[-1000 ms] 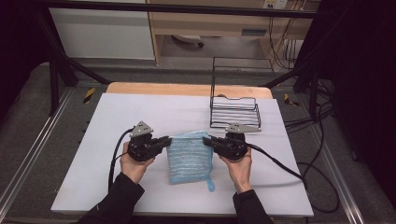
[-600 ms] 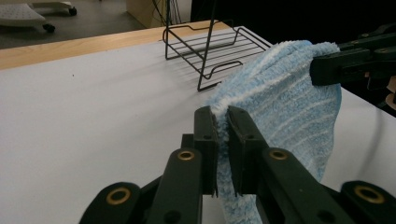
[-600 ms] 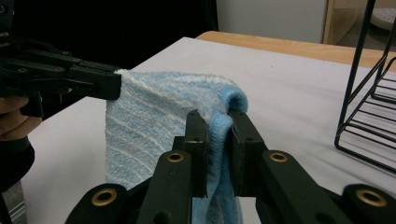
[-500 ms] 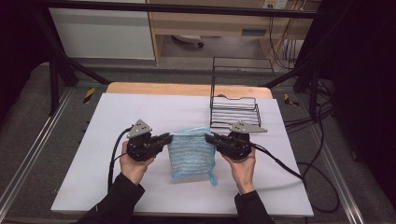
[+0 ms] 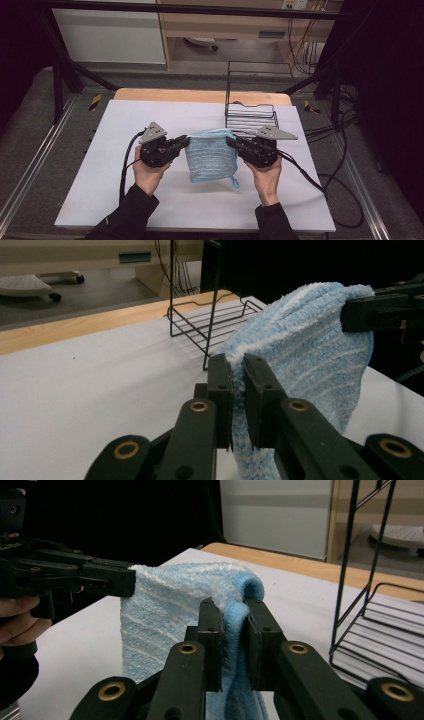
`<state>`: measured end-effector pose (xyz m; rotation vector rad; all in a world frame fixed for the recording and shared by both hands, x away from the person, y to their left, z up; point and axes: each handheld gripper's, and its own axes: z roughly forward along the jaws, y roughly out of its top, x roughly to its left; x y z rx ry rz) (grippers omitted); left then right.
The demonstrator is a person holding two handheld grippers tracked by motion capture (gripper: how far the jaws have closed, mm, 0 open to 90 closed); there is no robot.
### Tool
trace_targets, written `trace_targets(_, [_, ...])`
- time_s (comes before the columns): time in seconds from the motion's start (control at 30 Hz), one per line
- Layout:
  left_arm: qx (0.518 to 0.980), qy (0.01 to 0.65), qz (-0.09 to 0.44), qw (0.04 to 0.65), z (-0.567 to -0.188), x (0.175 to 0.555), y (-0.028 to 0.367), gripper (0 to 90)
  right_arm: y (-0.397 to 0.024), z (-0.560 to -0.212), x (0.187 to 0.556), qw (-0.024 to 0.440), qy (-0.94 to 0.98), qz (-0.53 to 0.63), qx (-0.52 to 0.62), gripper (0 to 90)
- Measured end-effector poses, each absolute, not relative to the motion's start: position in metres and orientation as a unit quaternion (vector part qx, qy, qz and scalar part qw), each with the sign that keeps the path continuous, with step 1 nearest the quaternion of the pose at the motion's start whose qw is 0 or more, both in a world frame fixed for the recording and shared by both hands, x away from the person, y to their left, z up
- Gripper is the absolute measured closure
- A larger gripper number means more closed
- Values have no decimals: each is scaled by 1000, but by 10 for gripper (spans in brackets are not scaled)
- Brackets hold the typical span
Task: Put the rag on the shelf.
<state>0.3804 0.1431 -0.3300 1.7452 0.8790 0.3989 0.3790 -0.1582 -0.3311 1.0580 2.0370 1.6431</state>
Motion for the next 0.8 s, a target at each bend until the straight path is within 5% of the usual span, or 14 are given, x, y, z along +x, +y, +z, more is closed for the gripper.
trace_targets(0.8, [710, 347, 186, 584, -298, 399, 102, 822, -191, -297, 373, 223, 669, 600, 378, 800])
